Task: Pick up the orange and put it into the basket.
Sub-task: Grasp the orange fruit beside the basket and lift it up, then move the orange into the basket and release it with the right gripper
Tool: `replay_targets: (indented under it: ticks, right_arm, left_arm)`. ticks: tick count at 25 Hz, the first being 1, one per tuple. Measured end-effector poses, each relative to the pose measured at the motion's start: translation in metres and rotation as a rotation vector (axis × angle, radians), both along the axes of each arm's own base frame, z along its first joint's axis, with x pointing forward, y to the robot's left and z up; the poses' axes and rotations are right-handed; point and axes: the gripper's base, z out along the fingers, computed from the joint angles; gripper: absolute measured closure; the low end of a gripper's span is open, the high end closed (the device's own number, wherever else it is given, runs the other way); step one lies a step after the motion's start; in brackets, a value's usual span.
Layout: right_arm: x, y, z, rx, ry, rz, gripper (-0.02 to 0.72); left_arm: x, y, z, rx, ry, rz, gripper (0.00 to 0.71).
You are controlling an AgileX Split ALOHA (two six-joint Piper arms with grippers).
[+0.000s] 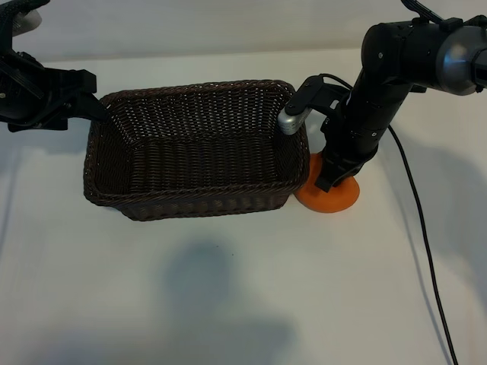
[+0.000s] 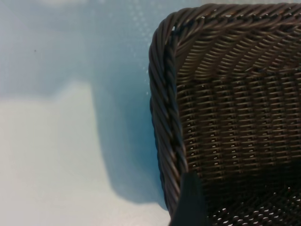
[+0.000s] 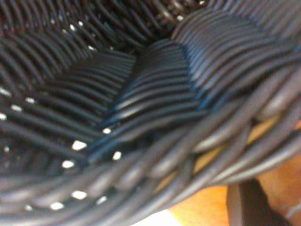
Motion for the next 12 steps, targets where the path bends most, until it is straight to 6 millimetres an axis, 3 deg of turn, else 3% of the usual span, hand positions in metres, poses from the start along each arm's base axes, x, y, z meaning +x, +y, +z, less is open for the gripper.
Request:
replay_targets:
  ticks: [7,12]
  right_arm:
    - [-0.002,-0.003,0.003,-0.032,0.014,-0.008,0.612]
    - [-0.003,-0.008,0.024,-0.053,-0.039,-0.026,0.612]
  left_arm:
    - [0.000,0.000,0.000,0.001,-0.001,-0.002,0.118]
    - [0.000,0.000,0.000,0.001,-0.001,-0.002,0.118]
